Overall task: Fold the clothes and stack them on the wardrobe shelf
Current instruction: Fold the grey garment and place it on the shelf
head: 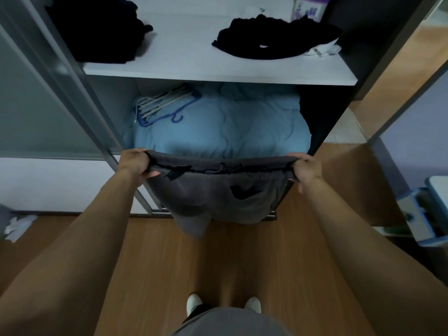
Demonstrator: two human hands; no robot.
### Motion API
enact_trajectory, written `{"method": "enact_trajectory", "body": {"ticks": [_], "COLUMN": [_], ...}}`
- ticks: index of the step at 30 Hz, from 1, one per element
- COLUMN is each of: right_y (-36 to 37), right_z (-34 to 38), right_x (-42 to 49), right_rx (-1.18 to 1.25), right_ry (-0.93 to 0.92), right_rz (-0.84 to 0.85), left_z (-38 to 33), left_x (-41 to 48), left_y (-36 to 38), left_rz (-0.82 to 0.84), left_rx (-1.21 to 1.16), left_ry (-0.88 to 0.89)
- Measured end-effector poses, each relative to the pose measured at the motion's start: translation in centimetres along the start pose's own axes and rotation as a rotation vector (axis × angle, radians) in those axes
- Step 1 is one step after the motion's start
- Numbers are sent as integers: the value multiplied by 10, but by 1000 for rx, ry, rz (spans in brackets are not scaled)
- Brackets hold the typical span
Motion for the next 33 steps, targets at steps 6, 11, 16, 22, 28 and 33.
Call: {"method": "enact_trajectory", "body": {"ticks": [6,11,16,22,28,33], "right_y": [28,42,54,46,38,33], "right_z": [35,65,83,102,92,84], "right_x": [-38,-72,-107,-111,-80,-72], "right_rx": [-285,-536,-402,-238,-269,-187], "right_ry": [-473,-892,-937,-829,-697,-628], "right_rz": [299,427,479,502,364,380], "left_z": [6,-16,-39,-50,-38,-42], "left_x": [-13,-32,-67,-71,-88,-106], "left_y": [10,26,67,76,80,84], "left_rz": [85,154,363,334,621,738], "left_rx": [-273,-206,-95,-348,-341,-198], "left_ry": [-173,87,280,46,-57,40]}}
Point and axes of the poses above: each hand's wrist, its own x-axis towards the middle knuckle, its own y-axis out of the palm, z = x × y, the point moved 7 cm from there along x, towards the middle knuckle, and after that the axes turned 13 degrees about -z, right-handed, at the moved point
